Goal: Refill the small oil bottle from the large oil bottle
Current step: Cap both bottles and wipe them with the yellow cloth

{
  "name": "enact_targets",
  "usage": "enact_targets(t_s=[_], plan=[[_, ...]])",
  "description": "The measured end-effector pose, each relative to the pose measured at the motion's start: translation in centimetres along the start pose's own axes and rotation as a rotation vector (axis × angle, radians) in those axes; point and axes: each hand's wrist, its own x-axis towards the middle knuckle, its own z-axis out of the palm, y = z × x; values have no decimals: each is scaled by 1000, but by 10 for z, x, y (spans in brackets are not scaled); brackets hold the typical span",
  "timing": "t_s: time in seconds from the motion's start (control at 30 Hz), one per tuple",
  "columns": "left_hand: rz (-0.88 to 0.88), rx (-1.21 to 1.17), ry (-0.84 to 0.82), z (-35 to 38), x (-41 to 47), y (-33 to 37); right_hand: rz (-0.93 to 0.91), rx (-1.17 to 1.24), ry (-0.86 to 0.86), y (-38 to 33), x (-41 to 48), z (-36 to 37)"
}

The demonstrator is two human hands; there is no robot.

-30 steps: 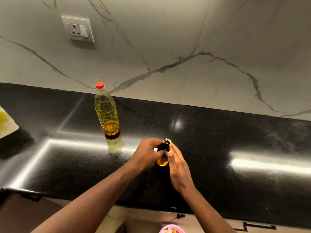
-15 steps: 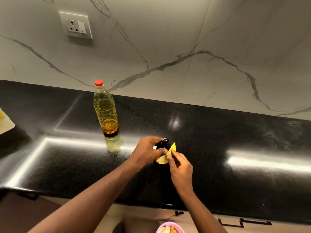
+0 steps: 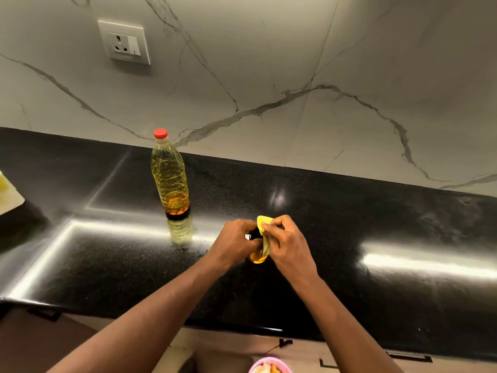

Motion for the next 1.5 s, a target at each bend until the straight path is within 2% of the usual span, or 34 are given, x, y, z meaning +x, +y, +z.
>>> enact_targets(t_s=[0.2,0.33,0.53,0.63,0.87,0.93,1.07,1.27,1.5], plan=[[-12,-17,-14,-3,-1,3,57,-28,40,0,7,-5],[-23,-3,-21,-3,-1,3,-11,-69,4,-7,4,-5],[-25,17,-15,-3,-1,3,23,-76,17,-7,7,-6],[-57,18,-14,-2,-1,2,-27,-108,-9,-13,11,0],[-44,40,-24,-3,1,2,8,-11,34,-3,1,-1],[-56,42,-5,-2,1,2,26,-42,-60,-8,15,-7],[-63,37,8,-1,1,3,119,-159,-358,-23,44,-21],[-61,38,-11,1,5,-3,244,-309,-384,-31,58,-22],[-53,-8,7,3,4,-5,185,-255,-496,-32,58,-25]])
